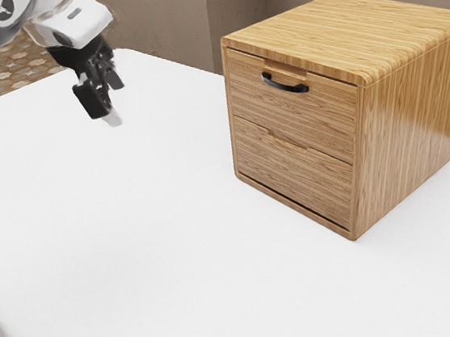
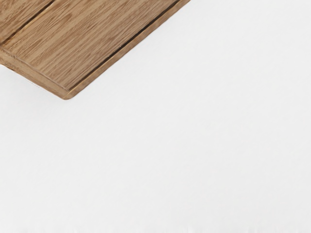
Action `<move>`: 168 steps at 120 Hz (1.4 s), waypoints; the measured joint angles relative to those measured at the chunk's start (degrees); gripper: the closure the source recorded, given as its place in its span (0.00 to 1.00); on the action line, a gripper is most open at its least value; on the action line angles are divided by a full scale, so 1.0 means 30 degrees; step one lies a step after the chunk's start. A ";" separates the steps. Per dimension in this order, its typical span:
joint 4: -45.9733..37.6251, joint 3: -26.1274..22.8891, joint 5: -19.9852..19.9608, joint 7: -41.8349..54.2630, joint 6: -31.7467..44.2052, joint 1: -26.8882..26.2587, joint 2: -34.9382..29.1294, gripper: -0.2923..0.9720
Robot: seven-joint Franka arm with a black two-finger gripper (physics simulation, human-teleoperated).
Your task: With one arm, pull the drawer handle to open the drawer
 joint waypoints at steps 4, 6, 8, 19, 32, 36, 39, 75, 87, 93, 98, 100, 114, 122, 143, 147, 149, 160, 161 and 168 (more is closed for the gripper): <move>-0.0027 -0.0033 0.0278 0.0672 0.0391 -0.0240 -0.0253 0.23; -0.0035 -0.0047 0.0372 0.1028 0.0643 -0.0421 -0.0306 0.23; -0.0042 -0.0057 0.0444 0.1403 0.0911 -0.0632 -0.0324 0.23; -0.0013 -0.0081 0.0516 0.3455 0.2478 -0.1270 -0.0249 0.23; -0.0213 0.0052 -0.0584 0.5502 0.4046 -0.1320 0.0044 0.23; -0.0245 0.0014 -0.1135 0.6058 0.4371 -0.1310 0.0063 0.23; -0.0258 -0.0074 -0.1469 0.6456 0.4583 -0.1294 0.0158 0.23; 0.1906 -0.1553 -0.3373 1.0131 0.5917 -0.1659 0.3725 0.23; 0.2992 -0.2305 -0.3592 1.1003 0.6073 -0.1763 0.5002 0.23; 0.3495 -0.2418 -0.3730 1.1388 0.6127 -0.2083 0.5556 0.23; 0.3861 -0.2457 -0.3809 1.1684 0.6179 -0.2179 0.6007 0.23; 0.3970 -0.2455 -0.3828 1.1796 0.6199 -0.2184 0.6137 0.23; 0.4239 -0.1994 -0.3838 1.2508 0.6302 -0.1901 0.6298 0.23; 0.4274 -0.1890 -0.3839 1.2858 0.6351 -0.1817 0.6390 0.23; 0.5574 -0.1951 -0.3872 1.3605 0.6466 -0.1893 0.7580 0.23; 0.5825 -0.1956 -0.3876 1.3722 0.6479 -0.1894 0.7875 0.23; 0.5944 -0.1957 -0.3880 1.3779 0.6485 -0.1887 0.8034 0.23; 0.6488 -0.1943 -0.3907 1.4059 0.6510 -0.1876 0.8826 0.23; 0.6506 -0.1937 -0.3910 1.4083 0.6511 -0.1875 0.8852 0.23; 0.6576 -0.1914 -0.3930 1.4236 0.6522 -0.1866 0.8995 0.23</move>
